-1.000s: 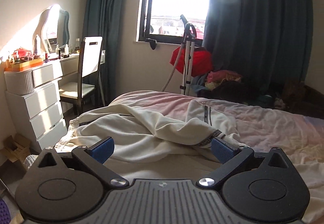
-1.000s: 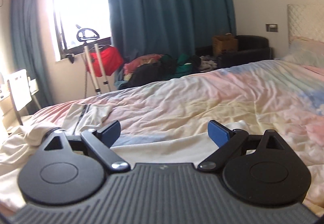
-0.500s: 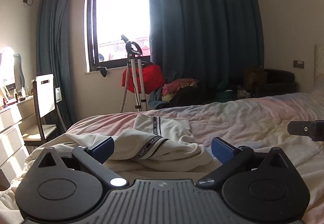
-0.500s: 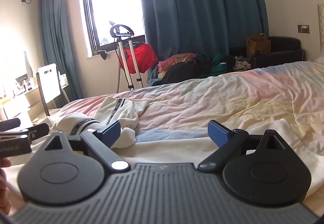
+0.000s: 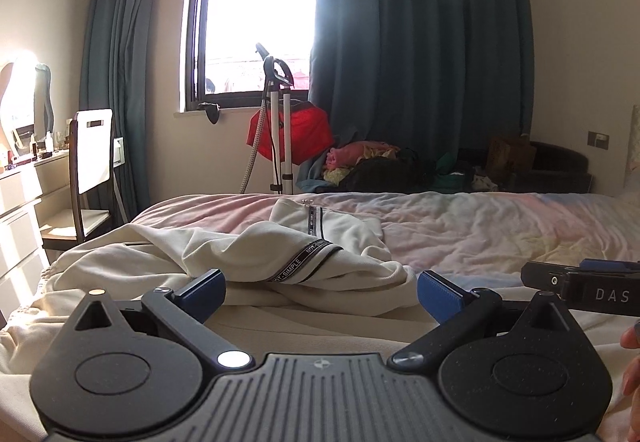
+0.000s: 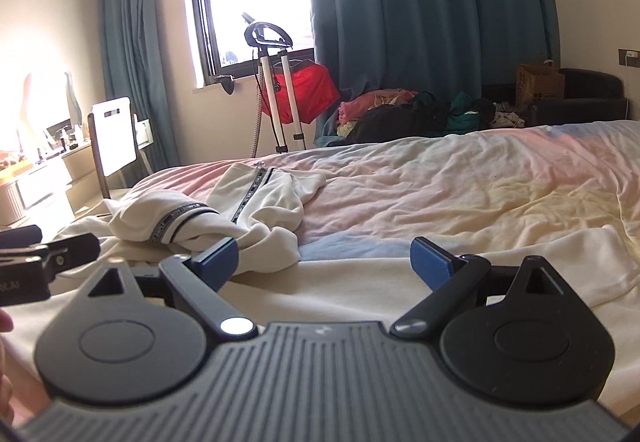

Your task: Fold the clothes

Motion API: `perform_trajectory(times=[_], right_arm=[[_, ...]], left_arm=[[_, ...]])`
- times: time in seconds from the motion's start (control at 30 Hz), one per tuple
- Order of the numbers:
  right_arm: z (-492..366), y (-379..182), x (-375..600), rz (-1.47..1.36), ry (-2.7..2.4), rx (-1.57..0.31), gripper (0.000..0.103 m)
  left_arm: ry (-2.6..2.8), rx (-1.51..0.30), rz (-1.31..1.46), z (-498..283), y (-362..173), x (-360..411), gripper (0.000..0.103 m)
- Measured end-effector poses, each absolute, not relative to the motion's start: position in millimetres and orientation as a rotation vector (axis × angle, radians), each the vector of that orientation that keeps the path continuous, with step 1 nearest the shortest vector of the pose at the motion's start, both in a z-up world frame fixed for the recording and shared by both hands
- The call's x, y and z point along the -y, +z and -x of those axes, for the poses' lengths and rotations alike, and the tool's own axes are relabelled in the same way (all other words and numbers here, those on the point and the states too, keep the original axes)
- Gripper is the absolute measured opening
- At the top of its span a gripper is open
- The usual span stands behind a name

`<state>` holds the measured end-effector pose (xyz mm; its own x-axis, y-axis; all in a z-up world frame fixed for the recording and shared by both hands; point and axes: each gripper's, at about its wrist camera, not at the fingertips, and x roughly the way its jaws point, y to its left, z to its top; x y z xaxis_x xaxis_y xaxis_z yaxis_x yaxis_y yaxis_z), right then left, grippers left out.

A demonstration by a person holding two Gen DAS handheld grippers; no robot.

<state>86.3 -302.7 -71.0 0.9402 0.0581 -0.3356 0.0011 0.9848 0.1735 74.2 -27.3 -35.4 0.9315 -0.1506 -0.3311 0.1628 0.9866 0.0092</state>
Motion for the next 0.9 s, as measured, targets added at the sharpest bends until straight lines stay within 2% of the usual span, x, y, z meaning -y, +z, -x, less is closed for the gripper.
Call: perform_trajectory(times=[0.53, 0.7, 0.8, 0.83, 0.87, 0.9], right_arm=[[-93.4, -80.8, 303.2, -0.221, 0.033, -0.374, 0.094], [-139.8, -80.2, 311.5, -0.332, 0.136, -0.491, 0.094], [-194.3, -88.4, 325.8, -0.476, 0.193, -0.532, 0.094], [-215.9, -91.8, 329.2, -0.52, 0.198, -0.539, 0.088], [-237.7, -95.2, 332.4, -0.561, 0.199, -0.546, 0.074], [-259.7, -97.0, 329.3, -0.542, 0.193, -0.554, 0.072]], left_arm=[[-0.142, -0.376, 0.091, -61.1, -19.8, -7.1, 0.103], [-0.119, -0.386, 0.189, -60.5, -26.2, -10.1, 0.103], [-0.118, -0.395, 0.146, -60.5, -34.2, 0.5, 0.103], [-0.119, -0.394, 0.136, -60.6, -36.4, 3.1, 0.103], [-0.12, -0.39, 0.133, -60.5, -38.3, 4.7, 0.103], [-0.122, -0.386, 0.13, -60.4, -40.2, 6.4, 0.103]])
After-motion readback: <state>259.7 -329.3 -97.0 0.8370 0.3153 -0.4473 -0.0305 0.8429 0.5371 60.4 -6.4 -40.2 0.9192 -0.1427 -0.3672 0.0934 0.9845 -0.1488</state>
